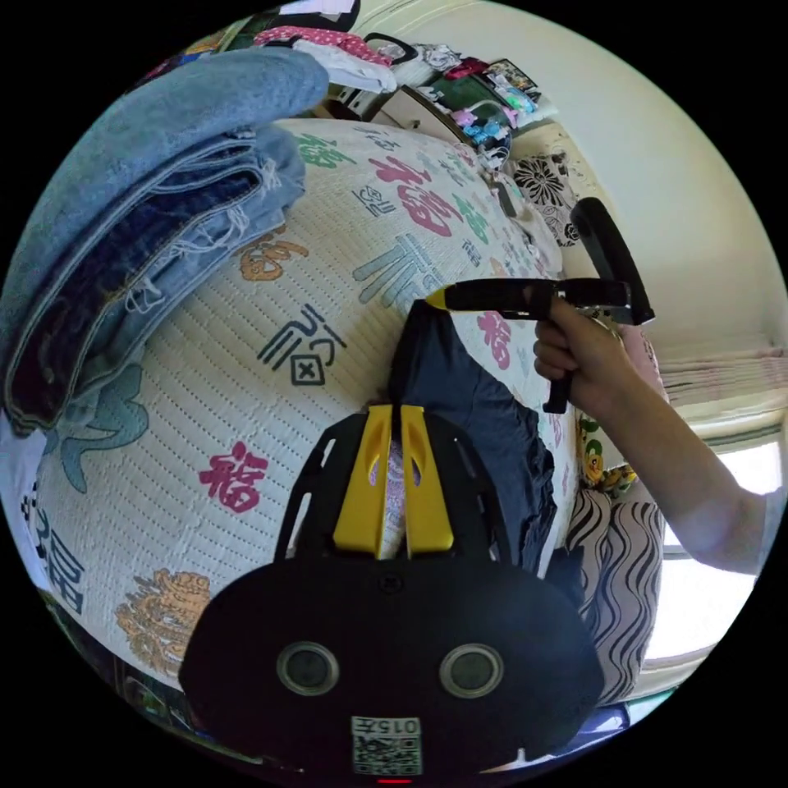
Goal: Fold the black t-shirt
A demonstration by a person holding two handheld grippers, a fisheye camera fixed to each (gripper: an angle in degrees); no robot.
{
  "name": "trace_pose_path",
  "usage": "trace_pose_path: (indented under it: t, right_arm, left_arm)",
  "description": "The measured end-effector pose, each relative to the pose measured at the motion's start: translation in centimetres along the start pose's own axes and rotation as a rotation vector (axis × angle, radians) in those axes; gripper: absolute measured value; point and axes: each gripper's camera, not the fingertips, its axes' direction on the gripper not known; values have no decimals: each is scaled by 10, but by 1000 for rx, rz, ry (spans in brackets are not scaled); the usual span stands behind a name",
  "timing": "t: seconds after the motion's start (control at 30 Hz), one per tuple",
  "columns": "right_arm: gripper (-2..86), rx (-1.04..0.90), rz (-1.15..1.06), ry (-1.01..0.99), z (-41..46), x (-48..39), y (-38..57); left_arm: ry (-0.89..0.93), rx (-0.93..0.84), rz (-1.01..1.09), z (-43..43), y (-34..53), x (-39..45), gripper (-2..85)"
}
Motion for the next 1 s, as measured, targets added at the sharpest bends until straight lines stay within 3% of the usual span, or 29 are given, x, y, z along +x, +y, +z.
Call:
trace_pose_path:
  t: [0.17,0.3,0.4,0.53,0.63,0.73,0.93,1.0]
  right_arm:
    - [-4,280,114,-132,-67,29,76]
    - [0,405,368,-102,-92,62,172]
    - [6,376,560,-95,-83,85,226]
    - [49,221,653,-100,-63,104,251]
    - [66,253,663,-71,-74,115,252]
    - [77,293,590,-59,-90,124,232]
    - [89,212,447,-116,-82,145,158]
    - [57,120,419,-133,-72,152,137]
  left_arm:
    - [-60,112,270,-31,24,50,-2]
    - [-71,46,430,-15,45,82,-1]
    - [-25,-76,495,15,57,95,2]
    - [-30,-281,542,58,67,99,19]
    - [1,-273,495,58,57,95,50]
    - [34,-254,308,58,33,76,75]
    - [84,-225,-47,86,9,47,76]
    - [137,-197,-138,95,5,45,42]
